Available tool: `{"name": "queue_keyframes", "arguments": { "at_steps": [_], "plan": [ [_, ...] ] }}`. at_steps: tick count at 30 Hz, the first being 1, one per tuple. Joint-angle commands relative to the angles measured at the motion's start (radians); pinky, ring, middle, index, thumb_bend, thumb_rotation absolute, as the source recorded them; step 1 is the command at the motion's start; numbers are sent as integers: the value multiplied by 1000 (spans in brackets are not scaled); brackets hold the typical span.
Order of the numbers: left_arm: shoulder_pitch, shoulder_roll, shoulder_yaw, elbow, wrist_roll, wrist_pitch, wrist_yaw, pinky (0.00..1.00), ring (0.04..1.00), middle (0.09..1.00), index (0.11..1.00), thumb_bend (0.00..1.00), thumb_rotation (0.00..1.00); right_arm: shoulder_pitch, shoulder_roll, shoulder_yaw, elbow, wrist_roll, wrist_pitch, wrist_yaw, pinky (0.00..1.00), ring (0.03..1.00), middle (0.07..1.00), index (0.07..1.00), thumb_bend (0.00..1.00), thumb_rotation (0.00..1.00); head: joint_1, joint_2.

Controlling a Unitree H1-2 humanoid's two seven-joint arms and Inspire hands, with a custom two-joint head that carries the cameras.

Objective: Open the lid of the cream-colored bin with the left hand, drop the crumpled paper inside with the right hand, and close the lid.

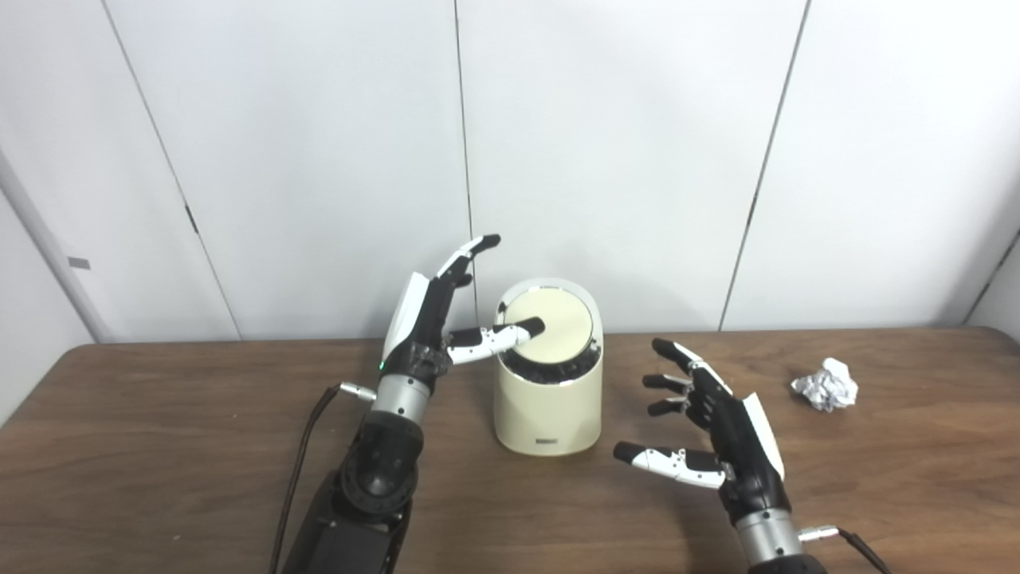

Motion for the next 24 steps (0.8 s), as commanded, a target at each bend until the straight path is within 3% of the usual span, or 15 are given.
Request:
{"name": "queue_keyframes", "arguments": {
  "at_steps": [1, 24],
  "plan": [
    [-66, 9, -14, -15, 37, -11, 21, 934, 985, 968, 957, 879, 237, -38, 5, 1, -39, -5, -16, -8, 575, 732, 877, 828, 785, 152, 0, 1],
    [-102, 53, -85, -27, 201, 104, 3, 924, 1000, 1000, 999, 908, 215, -42, 13, 0, -36, -10, -23, -10, 554, 725, 877, 828, 783, 133, -3, 7]
  ]
}}
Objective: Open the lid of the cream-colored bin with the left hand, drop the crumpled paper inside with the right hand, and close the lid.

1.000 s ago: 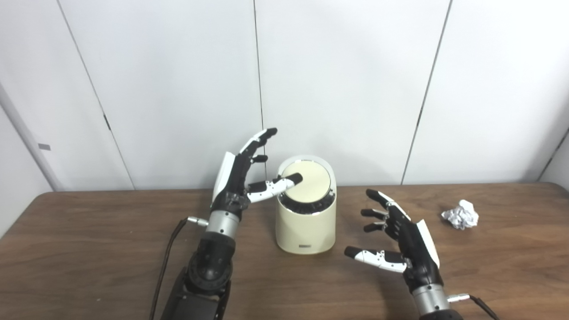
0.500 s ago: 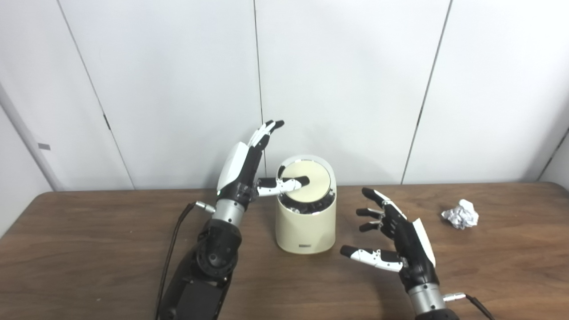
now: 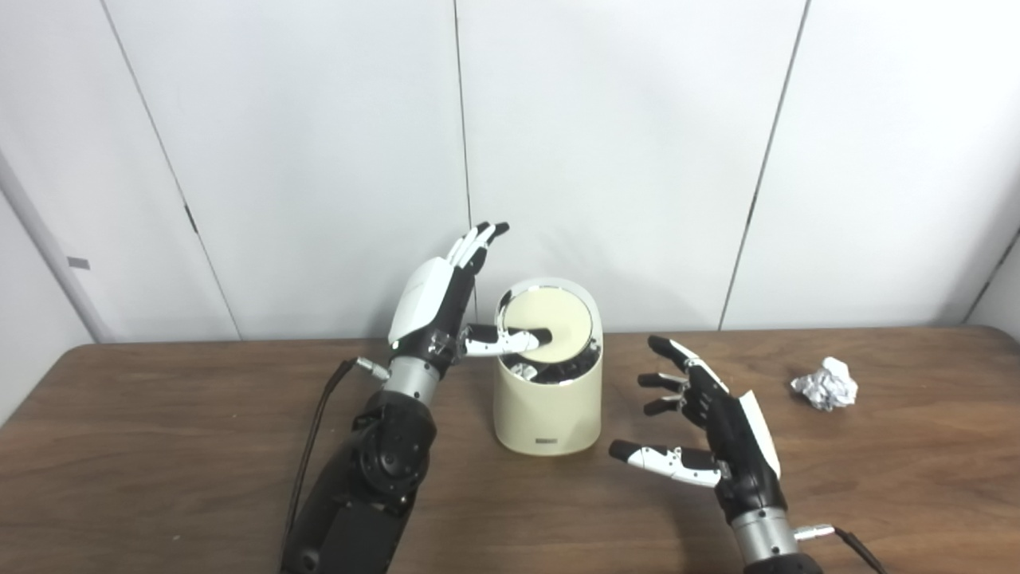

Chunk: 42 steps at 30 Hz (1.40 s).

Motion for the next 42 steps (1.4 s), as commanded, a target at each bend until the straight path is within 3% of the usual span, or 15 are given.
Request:
{"name": "queue_keyframes", "arguments": {
  "at_steps": [1, 15, 29, 38, 42],
  "plan": [
    [-67, 15, -2, -25, 25, -6, 15, 922, 1000, 1000, 1000, 911, 211, -43, 5, 0, -30, 2, -24, -9, 554, 724, 876, 827, 786, 141, -1, 1],
    [-78, 36, -42, 5, 98, 10, 27, 928, 1000, 1000, 1000, 922, 144, -42, 9, 4, -45, -6, -15, -8, 564, 725, 877, 828, 787, 157, -8, 3],
    [-97, 47, -91, 22, 184, 31, 11, 892, 985, 1000, 1000, 956, 165, -42, 12, 5, -48, -17, -20, -10, 547, 712, 869, 824, 785, 166, -9, 12],
    [-126, 99, -197, -15, 342, 105, -52, 886, 994, 1000, 1000, 995, 181, -41, 14, 4, -56, -17, -12, -9, 546, 711, 868, 823, 784, 175, -6, 25],
    [-139, 110, -231, -18, 395, 127, -77, 883, 992, 1000, 987, 1000, 134, -39, 15, 5, -60, -17, -8, -9, 547, 715, 868, 821, 785, 177, -6, 29]
  ]
}}
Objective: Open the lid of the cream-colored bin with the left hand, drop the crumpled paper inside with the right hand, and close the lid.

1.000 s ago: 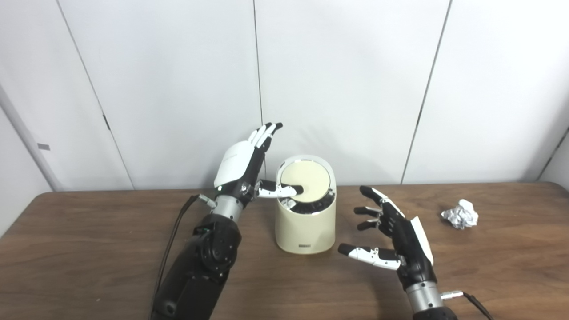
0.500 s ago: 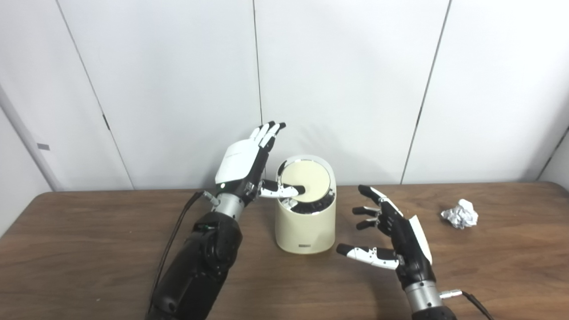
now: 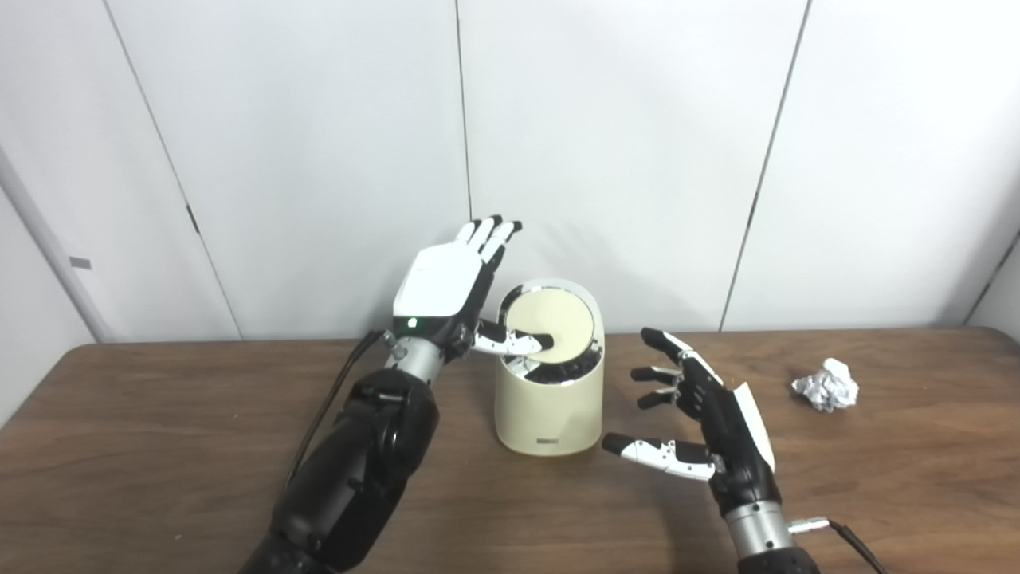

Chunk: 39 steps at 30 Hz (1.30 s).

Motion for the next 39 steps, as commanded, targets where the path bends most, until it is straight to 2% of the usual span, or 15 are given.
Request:
{"name": "queue_keyframes", "arguments": {
  "at_steps": [1, 9, 19, 29, 39],
  "plan": [
    [-37, 10, -24, -7, 46, 5, -26, 885, 992, 1000, 984, 1000, 125, -31, 6, 1, -35, 5, -17, -6, 549, 718, 868, 820, 786, 177, -1, 5],
    [-53, 64, -121, 34, 176, -21, -10, 911, 1000, 1000, 990, 1000, 176, -28, 5, 2, -53, 0, 4, -4, 555, 717, 873, 824, 782, 175, 1, 11],
    [-51, 77, -150, 54, 221, -26, -24, 940, 1000, 1000, 988, 1000, 170, -28, 3, 1, -60, 2, 13, -3, 555, 716, 877, 824, 779, 163, 2, 13],
    [-41, 78, -149, 57, 220, -27, -20, 869, 980, 995, 980, 1000, 182, -27, -2, -1, -53, 2, 5, -4, 557, 716, 874, 826, 779, 162, 7, 11],
    [-33, 66, -84, 12, 143, -32, -14, 890, 994, 1000, 986, 1000, 211, -27, -2, 0, -50, 2, 5, -3, 555, 718, 875, 826, 783, 170, 10, 7]
  ]
}}
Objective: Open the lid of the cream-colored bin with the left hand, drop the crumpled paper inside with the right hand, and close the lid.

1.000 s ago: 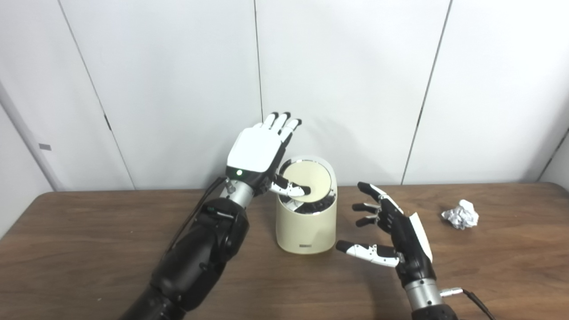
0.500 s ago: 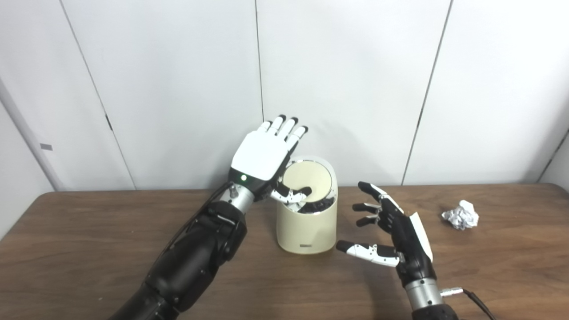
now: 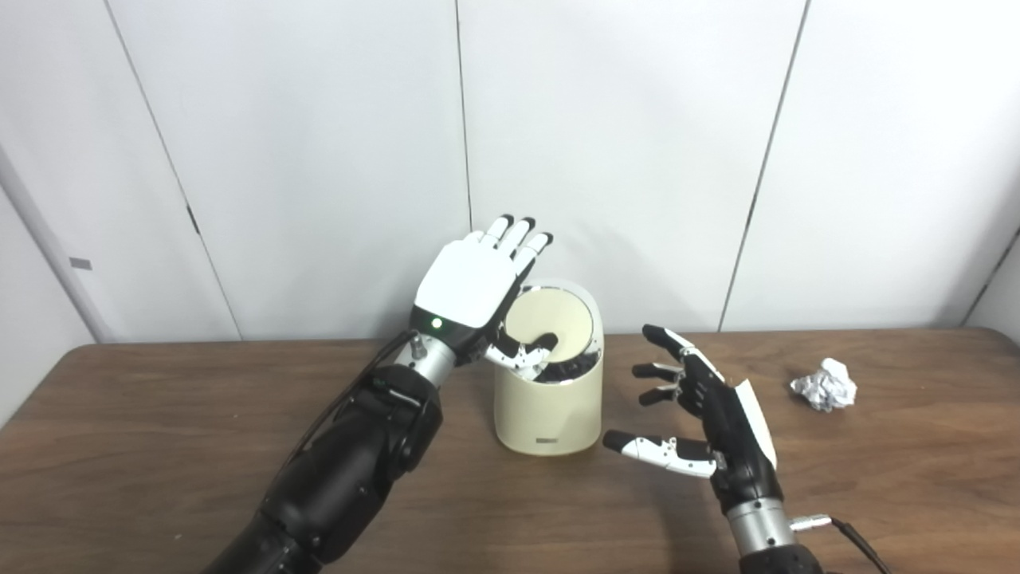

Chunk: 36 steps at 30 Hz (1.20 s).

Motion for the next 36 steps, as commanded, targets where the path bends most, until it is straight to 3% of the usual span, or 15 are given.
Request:
{"name": "queue_keyframes", "arguments": {
  "at_steps": [1, 9, 13, 14, 18, 22, 28, 36],
  "plan": [
    [-14, 8, 23, -17, -5, 9, -16, 894, 994, 1000, 988, 1000, 215, -28, 0, 0, -26, 3, -18, -5, 555, 718, 874, 826, 785, 175, 0, 0],
    [-3, -14, 130, -98, -102, 15, -25, 874, 997, 987, 995, 997, 251, -24, -2, 1, -25, 16, -24, 2, 555, 722, 880, 831, 781, 190, 2, 1],
    [0, -46, 250, -150, -304, 6, -69, 893, 973, 977, 985, 913, 293, -23, -1, 1, -27, 9, -16, -1, 573, 724, 879, 835, 776, 187, 3, 1],
    [1, -56, 281, -158, -346, 5, -69, 858, 951, 964, 971, 908, 301, -22, 0, 1, -26, 8, -14, -2, 576, 726, 879, 838, 774, 194, 3, 1],
    [7, -119, 405, -164, -491, -18, 4, 649, 836, 886, 898, 862, 308, -22, 4, 1, -21, 12, -14, -3, 590, 735, 883, 843, 772, 198, 4, 0],
    [22, -170, 493, -151, -597, -57, 85, 723, 854, 867, 898, 748, 336, -20, 5, 1, -26, 14, -11, -1, 584, 730, 880, 841, 766, 183, 5, -1],
    [55, -186, 541, -136, -716, -101, 104, 718, 849, 865, 894, 717, 319, -18, 4, -1, -28, 20, -12, 0, 590, 731, 880, 838, 767, 173, 5, 4],
    [160, -199, 563, -193, -890, -88, 38, 861, 908, 901, 928, 679, 348, -19, 0, -3, -32, 14, -3, -1, 578, 725, 877, 838, 768, 184, 8, 6]
  ]
}}
